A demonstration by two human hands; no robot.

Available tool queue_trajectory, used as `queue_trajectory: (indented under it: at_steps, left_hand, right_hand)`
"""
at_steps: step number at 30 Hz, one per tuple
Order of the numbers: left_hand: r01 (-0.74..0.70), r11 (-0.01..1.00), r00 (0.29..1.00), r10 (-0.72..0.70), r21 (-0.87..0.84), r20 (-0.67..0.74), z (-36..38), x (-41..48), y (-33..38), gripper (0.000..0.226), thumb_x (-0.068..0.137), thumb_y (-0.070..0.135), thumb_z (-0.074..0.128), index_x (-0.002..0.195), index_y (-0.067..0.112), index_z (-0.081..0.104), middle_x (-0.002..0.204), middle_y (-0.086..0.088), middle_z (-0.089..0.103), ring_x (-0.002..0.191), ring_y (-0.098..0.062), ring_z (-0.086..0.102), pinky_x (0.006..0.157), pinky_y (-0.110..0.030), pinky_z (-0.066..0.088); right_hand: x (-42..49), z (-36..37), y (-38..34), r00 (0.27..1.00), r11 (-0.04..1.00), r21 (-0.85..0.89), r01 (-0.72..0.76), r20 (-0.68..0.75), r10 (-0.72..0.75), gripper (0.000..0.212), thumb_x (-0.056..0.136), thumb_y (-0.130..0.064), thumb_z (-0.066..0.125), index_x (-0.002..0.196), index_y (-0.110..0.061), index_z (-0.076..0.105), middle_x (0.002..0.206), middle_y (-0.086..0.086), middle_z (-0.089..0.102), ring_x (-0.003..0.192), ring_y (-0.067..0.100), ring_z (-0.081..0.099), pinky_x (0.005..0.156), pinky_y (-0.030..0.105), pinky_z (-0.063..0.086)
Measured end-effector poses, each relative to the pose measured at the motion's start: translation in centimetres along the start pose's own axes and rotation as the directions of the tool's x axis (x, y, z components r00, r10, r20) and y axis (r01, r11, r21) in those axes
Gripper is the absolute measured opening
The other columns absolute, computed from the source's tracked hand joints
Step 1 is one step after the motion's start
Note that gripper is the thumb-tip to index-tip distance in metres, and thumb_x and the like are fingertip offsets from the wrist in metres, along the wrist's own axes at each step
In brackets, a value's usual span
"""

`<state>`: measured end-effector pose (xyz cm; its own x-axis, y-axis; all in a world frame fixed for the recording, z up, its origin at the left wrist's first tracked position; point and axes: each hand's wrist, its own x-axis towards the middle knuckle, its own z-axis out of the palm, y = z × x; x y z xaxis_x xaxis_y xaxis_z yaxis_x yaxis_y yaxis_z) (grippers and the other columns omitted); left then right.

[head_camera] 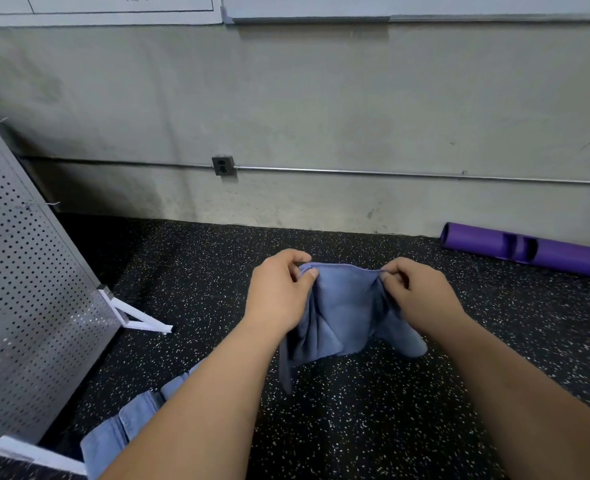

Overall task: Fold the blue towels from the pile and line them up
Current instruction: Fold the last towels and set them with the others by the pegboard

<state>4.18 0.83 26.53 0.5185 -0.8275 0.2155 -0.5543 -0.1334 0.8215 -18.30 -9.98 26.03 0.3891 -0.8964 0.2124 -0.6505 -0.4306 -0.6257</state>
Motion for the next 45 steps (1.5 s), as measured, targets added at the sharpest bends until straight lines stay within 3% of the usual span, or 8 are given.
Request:
queue_trajectory:
  at_steps: [6, 12, 18, 26, 31, 37, 42, 45]
  left_hand:
    - [-0.136, 0.991, 0.976, 0.133, 0.005, 0.174, 1.0, -0.7, 0.7, 0.041, 0.093, 0.028, 0.08, 0.13, 0.04, 0.069, 0.079, 0.01, 0.069, 0.074, -0.001, 0.063, 0.073, -0.012, 0.044]
    - [-0.125, 0.991, 0.97, 0.109, 0.058, 0.218, 1.6, -0.9, 0.6, 0.002, 0.094, 0.03, 0.079, 0.096, 0.032, 0.078, 0.077, 0.01, 0.07, 0.068, -0.002, 0.059, 0.067, -0.022, 0.049]
    - [-0.106, 0.988, 0.981, 0.086, 0.108, 0.173, 1.0, -0.9, 0.7, 0.012, 0.095, 0.031, 0.077, 0.083, 0.029, 0.074, 0.075, 0.014, 0.07, 0.071, -0.003, 0.064, 0.068, -0.023, 0.052]
    - [-0.025, 0.999, 0.999, 0.024, -0.024, -0.046, 0.5, -0.2, 0.5, 0.01, 0.094, 0.027, 0.077, 0.083, 0.028, 0.075, 0.07, 0.013, 0.069, 0.064, 0.002, 0.06, 0.062, -0.011, 0.042]
    - [0.001, 1.0, 1.0, -0.001, -0.001, -0.001, 0.4, 0.0, 0.0, 0.004, 0.094, 0.027, 0.077, 0.094, 0.031, 0.076, 0.072, 0.012, 0.067, 0.064, 0.001, 0.06, 0.064, -0.016, 0.043]
    - [-0.125, 0.992, 0.971, 0.122, 0.002, 0.204, 1.1, -0.9, 0.7, 0.035, 0.093, 0.026, 0.08, 0.125, 0.037, 0.073, 0.076, 0.01, 0.069, 0.069, 0.003, 0.061, 0.068, -0.008, 0.042]
    - [-0.159, 0.986, 0.96, 0.142, 0.053, 0.241, 1.9, -1.1, 0.9, 0.004, 0.093, 0.032, 0.08, 0.097, 0.03, 0.078, 0.074, 0.01, 0.069, 0.064, -0.002, 0.056, 0.063, -0.015, 0.043]
    - [-0.141, 0.988, 0.962, 0.122, 0.059, 0.245, 1.7, -1.1, 0.8, 0.01, 0.095, 0.032, 0.078, 0.086, 0.029, 0.075, 0.074, 0.01, 0.069, 0.064, -0.003, 0.057, 0.062, -0.02, 0.047]
  right_hand:
    - [-1.0, 0.6, -2.8, 0.982, 0.983, 0.106, 0.152, 0.097, -0.162, 0.014, 0.103, -0.024, 0.065, 0.095, -0.034, 0.07, 0.073, -0.014, 0.067, 0.068, 0.002, 0.059, 0.061, 0.009, 0.042]
    - [-1.2, 1.4, -3.9, 0.955, 0.965, 0.089, 0.246, 0.148, -0.257, 0.012, 0.101, -0.027, 0.068, 0.096, -0.037, 0.07, 0.082, -0.022, 0.07, 0.075, 0.004, 0.064, 0.067, 0.013, 0.046]
    - [-0.6, 1.8, -2.8, 0.975, 0.987, -0.078, 0.138, 0.185, -0.121, 0.009, 0.097, -0.035, 0.07, 0.088, -0.035, 0.068, 0.077, -0.016, 0.07, 0.072, 0.002, 0.064, 0.073, 0.034, 0.059]
    - [0.0, 0.8, -0.8, 0.988, 0.983, -0.172, -0.068, 0.126, 0.09, 0.013, 0.093, -0.03, 0.069, 0.081, -0.031, 0.068, 0.071, -0.011, 0.07, 0.069, 0.009, 0.065, 0.066, 0.034, 0.056]
    - [0.0, 0.1, -0.7, 0.997, 0.998, -0.041, -0.048, 0.053, 0.05, 0.015, 0.098, -0.025, 0.066, 0.085, -0.034, 0.068, 0.073, -0.012, 0.072, 0.069, 0.006, 0.067, 0.069, 0.034, 0.059]
    - [-0.8, 0.4, -2.8, 0.985, 0.991, 0.08, 0.109, 0.126, -0.119, 0.014, 0.099, -0.024, 0.068, 0.091, -0.036, 0.07, 0.083, -0.015, 0.072, 0.077, 0.002, 0.066, 0.067, 0.013, 0.051]
    - [-1.5, 0.8, -4.1, 0.965, 0.973, 0.135, 0.189, 0.158, -0.209, 0.012, 0.099, -0.022, 0.07, 0.094, -0.033, 0.072, 0.084, -0.013, 0.071, 0.077, 0.001, 0.063, 0.07, 0.01, 0.047]
    - [-1.2, 1.0, -3.8, 0.97, 0.98, 0.101, 0.174, 0.154, -0.188, 0.01, 0.098, -0.026, 0.069, 0.092, -0.034, 0.07, 0.082, -0.013, 0.07, 0.075, 0.003, 0.062, 0.067, 0.013, 0.048]
